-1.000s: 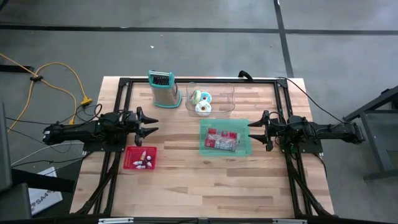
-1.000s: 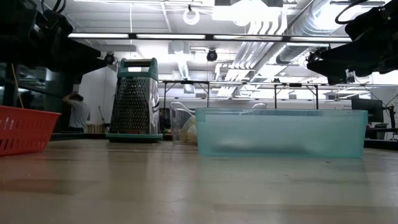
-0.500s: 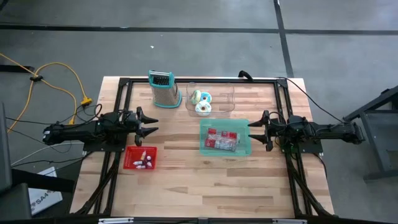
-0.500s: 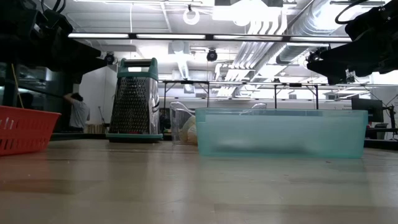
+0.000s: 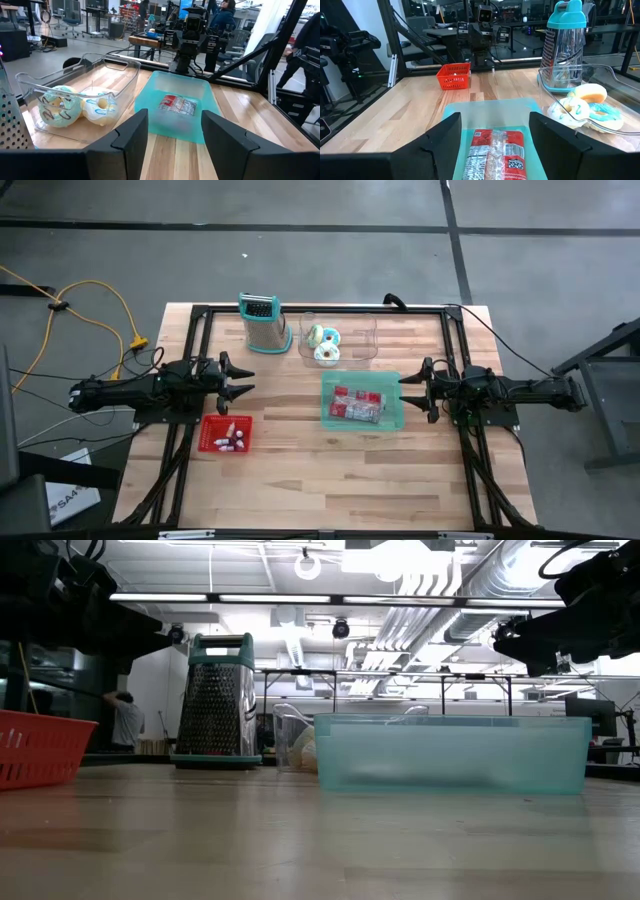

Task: Pick & Place Food Item
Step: Return to Home Position

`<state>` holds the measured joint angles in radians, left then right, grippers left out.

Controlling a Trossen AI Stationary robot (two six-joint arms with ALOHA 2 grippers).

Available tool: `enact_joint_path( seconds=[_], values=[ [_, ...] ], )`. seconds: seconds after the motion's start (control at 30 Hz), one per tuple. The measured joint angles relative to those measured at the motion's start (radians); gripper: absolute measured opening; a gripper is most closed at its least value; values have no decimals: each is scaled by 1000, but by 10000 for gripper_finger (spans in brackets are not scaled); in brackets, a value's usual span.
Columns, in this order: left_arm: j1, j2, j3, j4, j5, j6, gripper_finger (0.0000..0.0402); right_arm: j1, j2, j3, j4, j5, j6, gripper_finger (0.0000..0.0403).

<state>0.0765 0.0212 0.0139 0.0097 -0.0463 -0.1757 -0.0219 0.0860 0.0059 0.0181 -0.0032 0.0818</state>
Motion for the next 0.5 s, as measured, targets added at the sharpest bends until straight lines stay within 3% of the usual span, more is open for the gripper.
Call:
enact_joint_path(
  seconds=[0.5],
  values=[
    [0, 0, 0, 0, 0, 0, 179, 0, 37, 0, -4, -1, 4, 223]
  ],
)
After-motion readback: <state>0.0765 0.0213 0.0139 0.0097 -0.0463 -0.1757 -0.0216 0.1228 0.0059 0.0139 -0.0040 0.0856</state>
